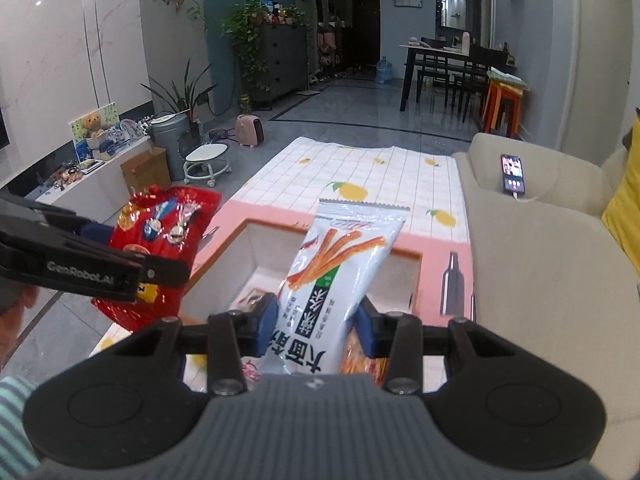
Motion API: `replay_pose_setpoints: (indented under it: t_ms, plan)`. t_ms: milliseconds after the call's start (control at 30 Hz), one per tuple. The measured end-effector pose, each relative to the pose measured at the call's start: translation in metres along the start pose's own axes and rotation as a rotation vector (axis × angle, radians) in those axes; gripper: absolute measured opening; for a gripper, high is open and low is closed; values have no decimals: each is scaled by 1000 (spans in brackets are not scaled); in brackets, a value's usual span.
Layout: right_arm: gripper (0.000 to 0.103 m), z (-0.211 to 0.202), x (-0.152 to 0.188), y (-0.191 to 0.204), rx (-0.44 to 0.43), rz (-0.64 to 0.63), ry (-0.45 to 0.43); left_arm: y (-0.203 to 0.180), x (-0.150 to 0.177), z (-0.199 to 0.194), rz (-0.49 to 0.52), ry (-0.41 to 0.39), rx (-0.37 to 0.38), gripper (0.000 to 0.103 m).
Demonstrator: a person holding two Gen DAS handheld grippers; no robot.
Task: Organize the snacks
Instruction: 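Lift both bags and carry them over the orange box, then open both grippers to drop the bags into the box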
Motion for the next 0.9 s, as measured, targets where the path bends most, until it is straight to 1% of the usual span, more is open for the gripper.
replay_pose_setpoints:
  t_ms: [200,300,367,533,633,800,900]
  plan:
    - [39,59,-19,-8,26,-50,52,9,-17,49,7,66,7,79]
    - [39,95,-22,-12,47,-77,106,17,-18,80,3,116,14,79]
    - [39,121,-22,-16,60,-92,151,24,-16,103,-15,164,21,79]
    - [39,176,-11,-20,83,-137,258,38,-8,156,-28,265,9,79]
    - [39,204,-4,-21,95,-172,316,42,-3,180,-32,316,-3,79]
    - [39,240,9,-16,107,-240,396,44,4,208,-23,377,-13,79]
    - [39,252,14,-9,122,-294,421,45,8,220,-13,405,-28,79]
Point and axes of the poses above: each gripper's, at about its wrist camera, not at the fingertips, and z roughly the way its jaws point, y to its left, x to its underside, the point moved 2 cm from there along z, roughly the way its jaws point, and after that the axes turned 4 degrees about x, right-handed, at the moved point
